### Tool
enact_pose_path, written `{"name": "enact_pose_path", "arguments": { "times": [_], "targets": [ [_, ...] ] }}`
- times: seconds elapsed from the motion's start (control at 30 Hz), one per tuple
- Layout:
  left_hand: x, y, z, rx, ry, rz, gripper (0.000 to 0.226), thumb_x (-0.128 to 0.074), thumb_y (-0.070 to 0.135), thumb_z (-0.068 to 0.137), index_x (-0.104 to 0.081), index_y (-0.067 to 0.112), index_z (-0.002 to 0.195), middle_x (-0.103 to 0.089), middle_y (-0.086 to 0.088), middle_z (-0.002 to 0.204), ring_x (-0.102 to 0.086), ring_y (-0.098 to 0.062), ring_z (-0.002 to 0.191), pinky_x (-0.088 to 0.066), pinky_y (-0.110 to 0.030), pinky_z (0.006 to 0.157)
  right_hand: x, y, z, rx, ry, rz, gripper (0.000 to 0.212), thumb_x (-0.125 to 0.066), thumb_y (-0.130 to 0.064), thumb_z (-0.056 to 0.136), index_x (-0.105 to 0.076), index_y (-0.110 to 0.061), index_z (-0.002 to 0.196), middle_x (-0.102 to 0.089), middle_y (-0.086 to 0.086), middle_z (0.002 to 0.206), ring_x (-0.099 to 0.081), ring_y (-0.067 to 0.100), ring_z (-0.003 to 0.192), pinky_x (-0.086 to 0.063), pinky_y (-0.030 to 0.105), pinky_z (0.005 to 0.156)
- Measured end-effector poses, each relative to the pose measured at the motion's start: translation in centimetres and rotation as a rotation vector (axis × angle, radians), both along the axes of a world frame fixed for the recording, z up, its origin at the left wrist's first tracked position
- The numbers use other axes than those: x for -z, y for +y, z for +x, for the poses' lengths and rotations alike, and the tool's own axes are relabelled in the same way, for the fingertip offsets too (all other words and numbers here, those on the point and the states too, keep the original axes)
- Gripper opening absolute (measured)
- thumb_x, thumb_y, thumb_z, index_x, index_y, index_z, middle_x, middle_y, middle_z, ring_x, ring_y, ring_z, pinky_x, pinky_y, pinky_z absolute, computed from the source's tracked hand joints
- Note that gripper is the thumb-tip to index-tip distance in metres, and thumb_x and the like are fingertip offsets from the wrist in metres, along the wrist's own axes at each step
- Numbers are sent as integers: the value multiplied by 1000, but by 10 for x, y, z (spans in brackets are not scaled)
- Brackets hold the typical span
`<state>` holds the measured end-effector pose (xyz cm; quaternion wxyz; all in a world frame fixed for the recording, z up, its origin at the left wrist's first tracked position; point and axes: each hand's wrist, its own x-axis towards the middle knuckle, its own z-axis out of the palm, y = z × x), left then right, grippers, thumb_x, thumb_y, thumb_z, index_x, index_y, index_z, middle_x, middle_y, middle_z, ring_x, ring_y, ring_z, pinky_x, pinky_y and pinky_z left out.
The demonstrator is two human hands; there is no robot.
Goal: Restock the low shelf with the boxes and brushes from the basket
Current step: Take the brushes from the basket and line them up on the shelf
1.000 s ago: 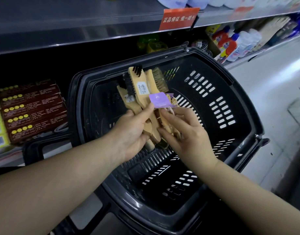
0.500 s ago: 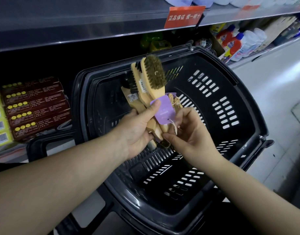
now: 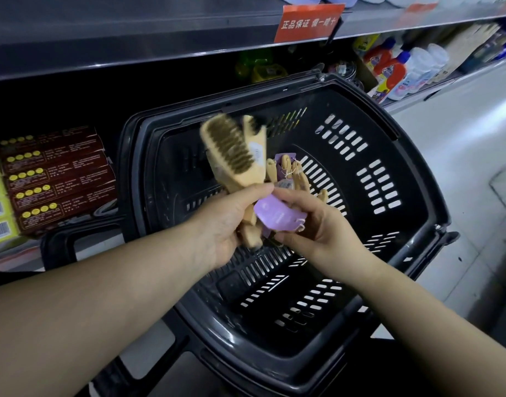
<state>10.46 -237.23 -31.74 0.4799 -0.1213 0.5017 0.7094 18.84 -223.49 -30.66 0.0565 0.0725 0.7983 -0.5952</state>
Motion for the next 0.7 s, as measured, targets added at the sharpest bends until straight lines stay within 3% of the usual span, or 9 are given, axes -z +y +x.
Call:
{"name": "enact_pose_path", "arguments": {
  "times": [0.07,0.13,0.17,0.23,0.37,0.53,0.63,0.7],
  "targets": [
    [2,0,0,-17,-10,-12,16,-69,22,80,-68,10,92,-67,0,66,-59,-11,55,-46,-24,56,1,0,1,-14,-24,28,56,-71,6,76,-52,-16,124,-63,3,113,-62,15,102,-48,34,96],
    [3,0,0,-36,-8,-6,7,-67,18,82,-67,12,86,-65,4,55,-58,-5,47,-47,-15,49,-1,-2,3,-15,-66,-26,56,-80,-10,71,-54,-18,120,-65,-7,102,-63,12,94,-50,33,91],
    [4,0,0,-37,-4,-4,5,-67,19,83,-67,14,84,-67,4,55,-60,-5,49,-49,-16,51,-1,-4,4,-15,-73,-60,53,-79,-19,72,-55,-17,119,-66,-11,95,-63,7,88,-50,28,86],
    [5,1,0,-28,17,-18,7,-69,21,81,-68,17,86,-73,0,70,-66,-14,66,-51,-27,70,-1,-4,3,11,-55,-93,43,-68,-29,77,-57,-11,114,-66,-15,83,-60,-2,74,-47,14,72],
    [5,3,0,-51,45,-24,18,-71,27,79,-66,21,95,-74,3,78,-67,-14,72,-51,-29,71,-1,6,2,65,-61,-108,27,-73,-16,73,-63,-15,98,-66,-10,68,-58,-3,54,-43,8,55],
    [1,1,-3,-57,15,-1,18,-68,25,82,-64,20,98,-75,8,75,-70,-4,65,-53,-17,51,-10,38,9,-91,-92,-12,8,-72,-5,71,-66,-6,77,-70,0,74,-65,11,71,-51,19,71],
    [4,0,-2,-36,79,-42,16,-69,25,81,-65,23,97,-75,6,83,-70,-10,79,-54,-23,63,-7,48,11,-236,-175,254,11,-73,1,74,-71,-10,76,-71,4,83,-67,13,81,-51,21,78],
    [8,-1,-1,-6,172,-109,20,-70,24,81,-64,23,100,-73,5,90,-67,-11,86,-49,-24,67,1,48,9,-393,-266,418,19,-68,2,80,-75,-14,87,-70,-9,93,-64,2,90,-48,17,85]
  ]
}}
